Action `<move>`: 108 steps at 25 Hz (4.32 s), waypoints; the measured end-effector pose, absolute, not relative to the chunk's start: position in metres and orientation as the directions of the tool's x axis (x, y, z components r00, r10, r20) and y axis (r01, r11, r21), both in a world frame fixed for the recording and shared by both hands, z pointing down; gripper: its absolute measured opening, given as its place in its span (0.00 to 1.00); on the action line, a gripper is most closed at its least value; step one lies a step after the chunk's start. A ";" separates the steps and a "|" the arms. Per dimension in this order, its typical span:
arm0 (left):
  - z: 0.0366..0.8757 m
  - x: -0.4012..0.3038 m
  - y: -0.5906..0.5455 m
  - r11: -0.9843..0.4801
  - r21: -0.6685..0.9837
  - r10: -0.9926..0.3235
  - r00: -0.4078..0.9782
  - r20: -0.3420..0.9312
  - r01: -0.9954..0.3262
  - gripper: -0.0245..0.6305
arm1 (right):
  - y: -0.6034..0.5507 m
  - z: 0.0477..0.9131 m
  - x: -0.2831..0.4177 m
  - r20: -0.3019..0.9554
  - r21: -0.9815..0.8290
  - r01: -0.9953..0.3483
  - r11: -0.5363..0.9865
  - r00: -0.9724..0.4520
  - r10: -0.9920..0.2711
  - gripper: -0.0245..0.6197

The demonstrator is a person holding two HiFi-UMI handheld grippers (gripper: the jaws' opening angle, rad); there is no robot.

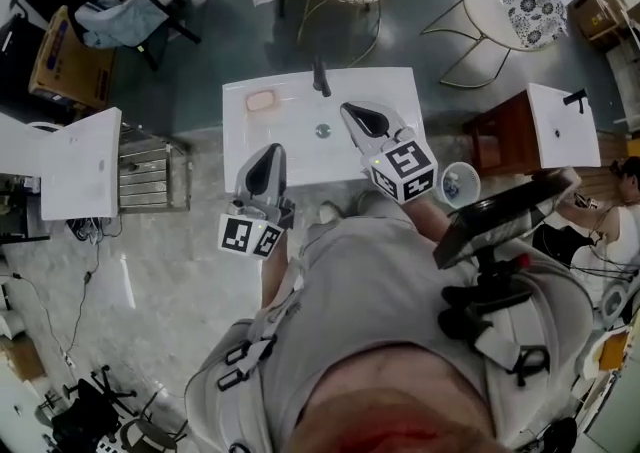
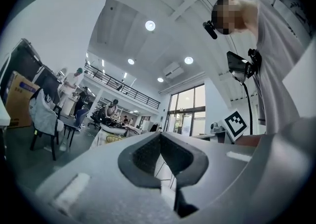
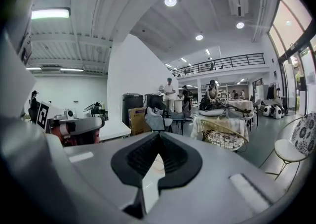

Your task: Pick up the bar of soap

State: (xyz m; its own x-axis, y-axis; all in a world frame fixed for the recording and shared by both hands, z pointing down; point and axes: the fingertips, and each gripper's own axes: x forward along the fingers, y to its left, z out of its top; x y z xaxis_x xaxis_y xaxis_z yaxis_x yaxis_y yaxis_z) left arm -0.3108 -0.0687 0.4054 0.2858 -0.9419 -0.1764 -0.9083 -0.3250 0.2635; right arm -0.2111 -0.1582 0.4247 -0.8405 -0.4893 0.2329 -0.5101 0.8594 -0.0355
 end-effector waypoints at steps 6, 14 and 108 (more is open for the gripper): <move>0.396 -0.306 -0.089 -0.339 0.255 -0.936 0.296 -0.191 -0.906 0.03 | -0.171 0.413 -0.203 0.236 -0.005 -0.520 0.854 -0.831 -0.504 0.04; 0.362 -0.250 -0.123 -0.431 0.190 -0.895 0.390 -0.216 -0.882 0.03 | -0.205 0.394 -0.147 0.191 -0.018 -0.575 0.818 -0.805 -0.561 0.04; 0.802 -0.476 -0.287 -0.882 0.045 -0.062 0.210 0.976 -0.470 0.38 | -0.216 0.466 0.029 0.456 0.054 -0.853 0.520 -0.442 -0.772 0.04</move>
